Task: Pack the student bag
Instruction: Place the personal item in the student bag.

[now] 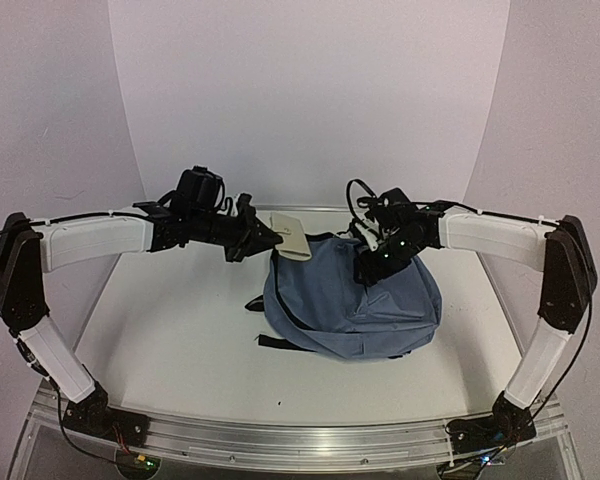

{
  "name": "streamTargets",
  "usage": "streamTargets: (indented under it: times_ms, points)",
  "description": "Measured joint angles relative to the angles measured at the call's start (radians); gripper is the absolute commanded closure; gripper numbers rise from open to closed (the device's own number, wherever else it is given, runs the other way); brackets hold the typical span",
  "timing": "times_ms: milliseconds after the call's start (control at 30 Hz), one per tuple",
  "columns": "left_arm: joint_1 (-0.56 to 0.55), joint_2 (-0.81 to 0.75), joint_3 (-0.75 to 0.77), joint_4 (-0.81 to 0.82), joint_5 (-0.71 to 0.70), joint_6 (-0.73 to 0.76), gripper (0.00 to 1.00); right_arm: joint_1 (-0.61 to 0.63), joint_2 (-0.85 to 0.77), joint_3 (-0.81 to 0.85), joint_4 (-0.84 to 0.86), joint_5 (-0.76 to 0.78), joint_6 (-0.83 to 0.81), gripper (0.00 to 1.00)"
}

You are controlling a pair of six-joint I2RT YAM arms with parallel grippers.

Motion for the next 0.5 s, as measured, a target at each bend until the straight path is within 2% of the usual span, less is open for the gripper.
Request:
streamTargets:
  times_ms: [200,333,500]
  points:
    - [-0.013,0.000,0.000,-0.030,0.003,0.020,1.00,-0.047,0.034,0.059,-0.023,-0.020,0.054,0.92]
    - [-0.023,0.014,0.000,-0.021,0.045,0.033,1.00,-0.075,0.032,0.108,-0.035,-0.063,0.067,0.99]
    - [-0.047,0.129,0.029,0.045,0.149,0.052,1.00,-0.087,0.017,0.127,-0.047,-0.133,0.074,1.00]
